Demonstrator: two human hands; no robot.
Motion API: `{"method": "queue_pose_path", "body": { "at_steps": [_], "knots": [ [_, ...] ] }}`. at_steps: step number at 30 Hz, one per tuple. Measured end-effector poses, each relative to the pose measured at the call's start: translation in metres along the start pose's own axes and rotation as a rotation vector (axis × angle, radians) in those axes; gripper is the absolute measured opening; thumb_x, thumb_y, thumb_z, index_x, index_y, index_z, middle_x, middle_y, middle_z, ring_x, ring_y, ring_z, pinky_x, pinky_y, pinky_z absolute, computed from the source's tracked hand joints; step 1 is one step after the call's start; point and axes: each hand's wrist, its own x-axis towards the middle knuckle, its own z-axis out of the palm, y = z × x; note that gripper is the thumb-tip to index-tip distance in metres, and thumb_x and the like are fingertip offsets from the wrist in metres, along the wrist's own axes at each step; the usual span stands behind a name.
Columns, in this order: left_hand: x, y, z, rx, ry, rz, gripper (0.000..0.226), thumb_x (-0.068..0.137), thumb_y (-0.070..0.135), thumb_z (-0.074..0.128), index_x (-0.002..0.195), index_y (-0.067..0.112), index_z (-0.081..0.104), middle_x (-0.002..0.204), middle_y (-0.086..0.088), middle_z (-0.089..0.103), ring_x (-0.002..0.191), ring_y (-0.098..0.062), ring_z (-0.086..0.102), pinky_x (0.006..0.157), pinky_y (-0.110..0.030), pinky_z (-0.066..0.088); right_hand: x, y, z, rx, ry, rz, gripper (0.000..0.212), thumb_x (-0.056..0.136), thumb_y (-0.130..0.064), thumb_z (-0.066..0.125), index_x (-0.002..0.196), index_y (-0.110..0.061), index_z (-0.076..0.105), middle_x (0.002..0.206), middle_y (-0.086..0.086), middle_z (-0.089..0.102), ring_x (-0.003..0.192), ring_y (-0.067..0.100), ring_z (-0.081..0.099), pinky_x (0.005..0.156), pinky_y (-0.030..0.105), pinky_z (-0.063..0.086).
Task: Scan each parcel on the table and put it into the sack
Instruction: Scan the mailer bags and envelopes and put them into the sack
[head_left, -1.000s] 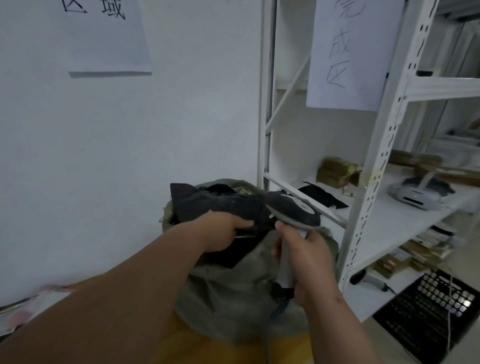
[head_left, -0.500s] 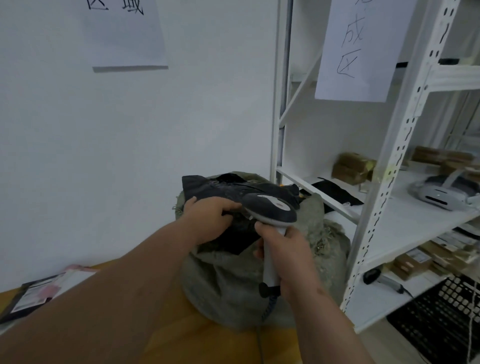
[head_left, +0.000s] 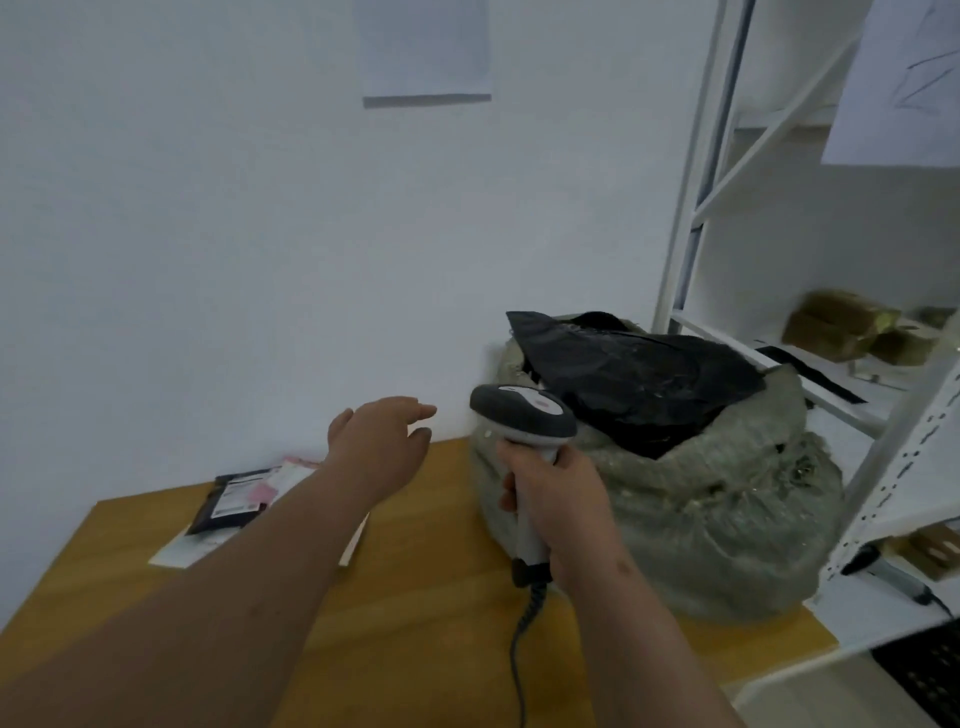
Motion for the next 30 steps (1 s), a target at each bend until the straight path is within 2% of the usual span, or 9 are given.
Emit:
{"method": "queue_pose_path", "body": {
  "at_steps": [4, 7, 11, 14, 16, 19, 24, 26, 30],
  "knots": [
    [-0.036, -0.07, 0.003, -0.027, -0.099, -0.128, 0.037, 0.1, 0.036, 0.045, 0.136, 0.038, 0.051, 0.146, 0.012, 0.046, 0.135, -0.013, 0.041, 0.114, -0.042, 0.029, -0.015, 0.03, 0.057, -0.044, -0.062, 0.039, 0.016, 0.089, -0.033, 0.067, 0.084, -0.018, 0.065, 0.069, 0.0, 0.061, 0.059, 0.014, 0.06, 0.068, 0.038, 0.052],
    [-0.061, -0.122, 0.009, -0.05, -0.15, -0.222, 0.036, 0.099, 0.038, 0.046, 0.134, 0.04, 0.053, 0.143, 0.01, 0.051, 0.129, -0.015, 0.047, 0.106, -0.042, 0.039, -0.025, 0.051, 0.098, -0.061, -0.099, 0.078, 0.016, 0.09, -0.032, 0.067, 0.086, -0.016, 0.065, 0.068, 0.0, 0.06, 0.058, 0.013, 0.06, 0.066, 0.037, 0.05],
    [-0.083, -0.176, 0.013, -0.121, -0.175, -0.34, 0.036, 0.097, 0.033, 0.049, 0.133, 0.036, 0.056, 0.14, 0.004, 0.054, 0.115, -0.016, 0.056, 0.094, -0.036, 0.049, -0.029, 0.069, 0.14, -0.099, -0.15, 0.146, 0.016, 0.089, -0.03, 0.067, 0.09, -0.015, 0.064, 0.072, 0.001, 0.061, 0.063, 0.015, 0.062, 0.066, 0.035, 0.05],
    [-0.086, -0.204, 0.019, -0.166, -0.176, -0.387, 0.036, 0.098, 0.03, 0.05, 0.133, 0.031, 0.056, 0.139, 0.002, 0.055, 0.109, -0.016, 0.059, 0.086, -0.03, 0.05, -0.022, 0.077, 0.16, -0.124, -0.162, 0.182, 0.015, 0.09, -0.03, 0.067, 0.093, -0.016, 0.064, 0.075, 0.001, 0.062, 0.065, 0.014, 0.062, 0.067, 0.033, 0.05],
    [-0.083, -0.219, 0.026, -0.185, -0.18, -0.417, 0.036, 0.097, 0.03, 0.05, 0.133, 0.031, 0.057, 0.138, 0.002, 0.055, 0.099, -0.016, 0.062, 0.081, -0.03, 0.051, -0.011, 0.083, 0.172, -0.135, -0.163, 0.203, 0.015, 0.091, -0.031, 0.067, 0.094, -0.016, 0.064, 0.075, 0.001, 0.063, 0.065, 0.014, 0.062, 0.067, 0.032, 0.049],
    [-0.07, -0.24, 0.039, -0.214, -0.192, -0.469, 0.037, 0.097, 0.03, 0.051, 0.133, 0.03, 0.057, 0.138, 0.001, 0.055, 0.088, -0.011, 0.059, 0.076, -0.029, 0.051, 0.011, 0.094, 0.189, -0.147, -0.171, 0.232, 0.015, 0.091, -0.031, 0.067, 0.09, -0.016, 0.064, 0.072, 0.0, 0.062, 0.066, 0.014, 0.062, 0.067, 0.031, 0.049],
    [-0.036, -0.267, 0.068, -0.251, -0.219, -0.54, 0.039, 0.098, 0.026, 0.051, 0.136, 0.024, 0.054, 0.139, -0.003, 0.052, 0.089, -0.011, 0.057, 0.064, -0.024, 0.044, 0.064, 0.119, 0.209, -0.133, -0.169, 0.349, 0.023, 0.092, -0.029, 0.067, 0.076, -0.014, 0.06, 0.063, 0.001, 0.06, 0.067, 0.02, 0.06, 0.073, 0.039, 0.048],
    [-0.019, -0.277, 0.084, -0.259, -0.243, -0.563, 0.04, 0.098, 0.025, 0.051, 0.138, 0.021, 0.052, 0.139, -0.006, 0.051, 0.095, -0.018, 0.061, 0.067, -0.026, 0.046, 0.088, 0.131, 0.215, -0.135, -0.154, 0.41, 0.027, 0.091, -0.029, 0.068, 0.071, -0.014, 0.06, 0.058, 0.001, 0.06, 0.069, 0.023, 0.059, 0.075, 0.041, 0.048],
    [0.011, -0.293, 0.117, -0.26, -0.261, -0.629, 0.046, 0.095, 0.026, 0.056, 0.139, 0.017, 0.05, 0.142, -0.008, 0.048, 0.112, -0.025, 0.058, 0.091, -0.038, 0.051, 0.13, 0.155, 0.224, -0.142, -0.137, 0.491, 0.03, 0.091, -0.029, 0.068, 0.068, -0.011, 0.061, 0.06, 0.004, 0.06, 0.066, 0.023, 0.059, 0.071, 0.04, 0.048]
  ]
}}
